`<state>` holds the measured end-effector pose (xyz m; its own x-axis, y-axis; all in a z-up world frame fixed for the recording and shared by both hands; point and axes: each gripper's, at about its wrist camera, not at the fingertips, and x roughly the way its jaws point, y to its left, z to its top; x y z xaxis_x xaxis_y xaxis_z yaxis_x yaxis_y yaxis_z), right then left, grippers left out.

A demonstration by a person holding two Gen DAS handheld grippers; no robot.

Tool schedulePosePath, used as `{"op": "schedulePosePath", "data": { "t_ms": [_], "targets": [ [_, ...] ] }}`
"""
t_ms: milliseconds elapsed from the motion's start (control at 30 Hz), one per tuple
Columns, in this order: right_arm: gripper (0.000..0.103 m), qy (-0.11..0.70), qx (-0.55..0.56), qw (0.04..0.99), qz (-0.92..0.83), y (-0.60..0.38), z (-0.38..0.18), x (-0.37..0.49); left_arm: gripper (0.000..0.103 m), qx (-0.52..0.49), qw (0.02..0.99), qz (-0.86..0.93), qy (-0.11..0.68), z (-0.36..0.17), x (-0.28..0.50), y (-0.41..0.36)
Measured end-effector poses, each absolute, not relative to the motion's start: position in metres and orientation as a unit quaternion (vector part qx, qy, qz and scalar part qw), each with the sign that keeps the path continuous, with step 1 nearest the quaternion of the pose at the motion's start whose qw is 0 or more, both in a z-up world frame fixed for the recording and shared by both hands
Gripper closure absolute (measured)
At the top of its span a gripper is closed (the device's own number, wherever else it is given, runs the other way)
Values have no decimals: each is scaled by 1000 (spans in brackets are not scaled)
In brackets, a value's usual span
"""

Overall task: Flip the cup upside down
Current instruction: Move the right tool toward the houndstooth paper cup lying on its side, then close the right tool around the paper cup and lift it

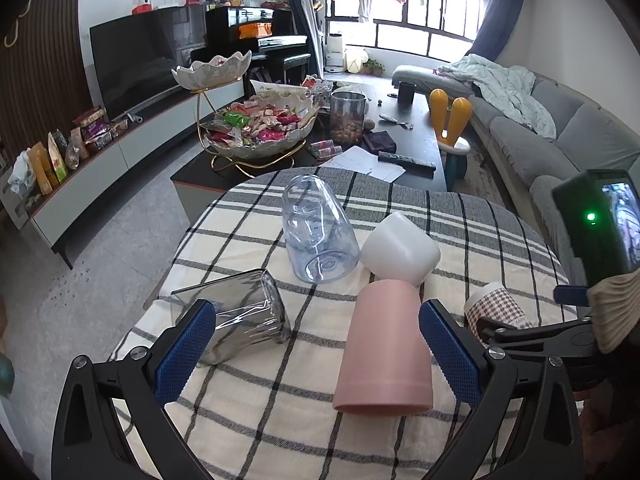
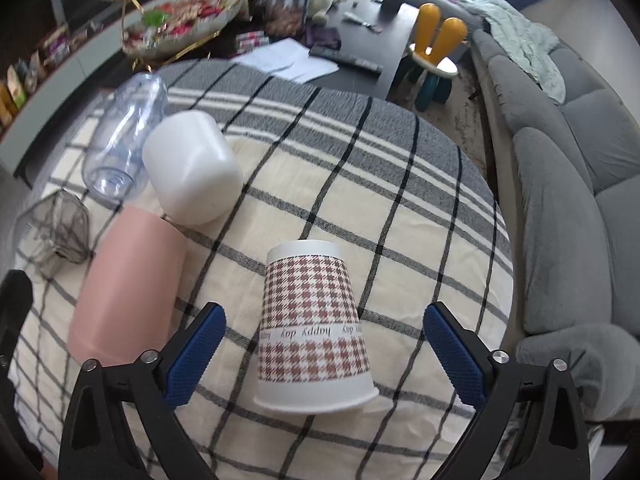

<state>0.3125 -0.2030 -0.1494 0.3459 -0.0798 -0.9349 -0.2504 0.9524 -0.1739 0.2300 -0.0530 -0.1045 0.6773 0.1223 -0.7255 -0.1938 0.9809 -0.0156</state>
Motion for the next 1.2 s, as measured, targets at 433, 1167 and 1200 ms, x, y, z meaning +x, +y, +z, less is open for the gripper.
{"op": "schedulePosePath", "data": {
  "t_ms": [433,1167,1200],
  "targets": [
    [26,612,-171,769,67,-193,-169,334,0,-48,908,81,409,-115,248,-50],
    [46,552,-106,826,45,-195,-83,282,0,-52,924,60,374,-56,198,-30],
    [46,549,-101,829,45,-194,-77,277,0,-52,925,59,371,-52,192,-26]
  ]
}}
